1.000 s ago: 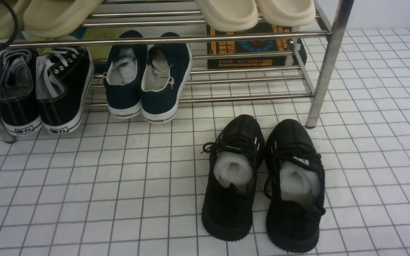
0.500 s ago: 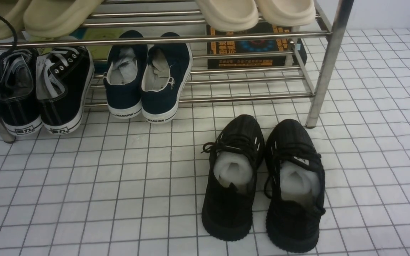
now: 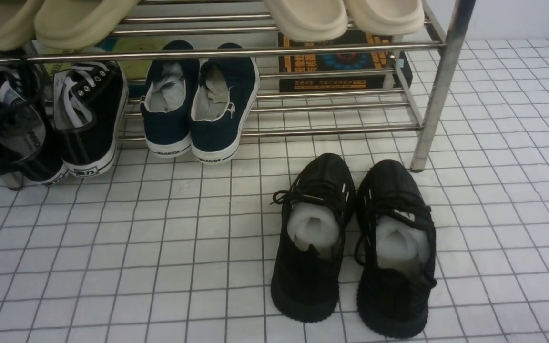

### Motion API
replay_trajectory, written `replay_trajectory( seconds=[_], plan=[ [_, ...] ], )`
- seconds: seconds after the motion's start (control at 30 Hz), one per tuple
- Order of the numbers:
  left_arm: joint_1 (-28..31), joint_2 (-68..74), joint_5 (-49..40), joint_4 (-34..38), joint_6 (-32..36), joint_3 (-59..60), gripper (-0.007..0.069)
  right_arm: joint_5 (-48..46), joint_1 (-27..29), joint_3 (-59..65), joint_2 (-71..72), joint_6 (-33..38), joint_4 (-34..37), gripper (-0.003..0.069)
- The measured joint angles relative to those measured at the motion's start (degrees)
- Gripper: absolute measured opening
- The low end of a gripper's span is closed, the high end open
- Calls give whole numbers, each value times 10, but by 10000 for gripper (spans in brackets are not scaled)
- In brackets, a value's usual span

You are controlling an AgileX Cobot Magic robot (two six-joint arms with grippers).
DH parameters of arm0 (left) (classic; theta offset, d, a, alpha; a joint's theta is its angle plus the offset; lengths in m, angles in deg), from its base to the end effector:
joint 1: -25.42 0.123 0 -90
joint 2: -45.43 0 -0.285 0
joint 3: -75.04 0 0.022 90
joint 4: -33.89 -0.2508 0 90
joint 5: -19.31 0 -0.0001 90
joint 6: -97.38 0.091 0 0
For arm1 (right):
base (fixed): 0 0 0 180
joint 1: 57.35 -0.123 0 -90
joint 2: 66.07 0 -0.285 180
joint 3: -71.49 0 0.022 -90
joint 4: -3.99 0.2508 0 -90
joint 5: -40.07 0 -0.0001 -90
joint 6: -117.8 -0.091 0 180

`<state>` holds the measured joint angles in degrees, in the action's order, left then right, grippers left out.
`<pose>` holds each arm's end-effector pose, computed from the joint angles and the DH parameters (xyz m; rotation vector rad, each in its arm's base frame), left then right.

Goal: Take the shoes off the shelf with your hand from the white checkered tablecloth.
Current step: 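Set the held shoe down on the floor in front of the rack with the left gripper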

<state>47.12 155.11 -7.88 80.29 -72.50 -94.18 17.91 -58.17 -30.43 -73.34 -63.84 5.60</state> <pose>0.3628 0.1119 0.2174 -0.9828 2.2320 -0.4991 0.0522 0.0017 0.1739 0.0306 1.8764 0.0574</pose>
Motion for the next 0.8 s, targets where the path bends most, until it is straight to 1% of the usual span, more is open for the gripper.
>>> replay_trajectory(
  seconds=[0.1,0.13,0.2,0.23,0.27,0.3,0.37,0.4,0.47,0.57,0.7,0.8],
  plan=[
    [0,-16,-26,-10,3,0,17,0,0,0,0,0,0,239],
    [0,-36,-63,-37,4,0,17,0,0,0,0,0,0,239],
    [0,-46,-79,-49,3,0,17,0,0,0,0,0,0,239],
    [0,-73,-112,-89,0,0,17,0,0,0,0,0,0,239],
    [0,-76,-116,-94,-1,0,17,0,0,0,0,0,0,239],
    [0,-93,-135,-123,-7,0,17,0,0,0,0,0,0,239],
    [1,-137,-190,-212,-40,0,17,0,0,0,0,0,0,239],
    [1,-140,-195,-219,-46,0,17,0,0,0,0,0,0,239],
    [1,-177,-245,-302,-81,0,17,0,0,0,0,0,0,239],
    [1,-214,-300,-371,-113,3,19,0,0,0,0,0,0,239],
    [1,-244,-323,-392,-125,36,19,0,0,0,0,0,0,239],
    [1,-250,-310,-394,-133,87,19,0,0,0,0,0,0,239]
  ],
)
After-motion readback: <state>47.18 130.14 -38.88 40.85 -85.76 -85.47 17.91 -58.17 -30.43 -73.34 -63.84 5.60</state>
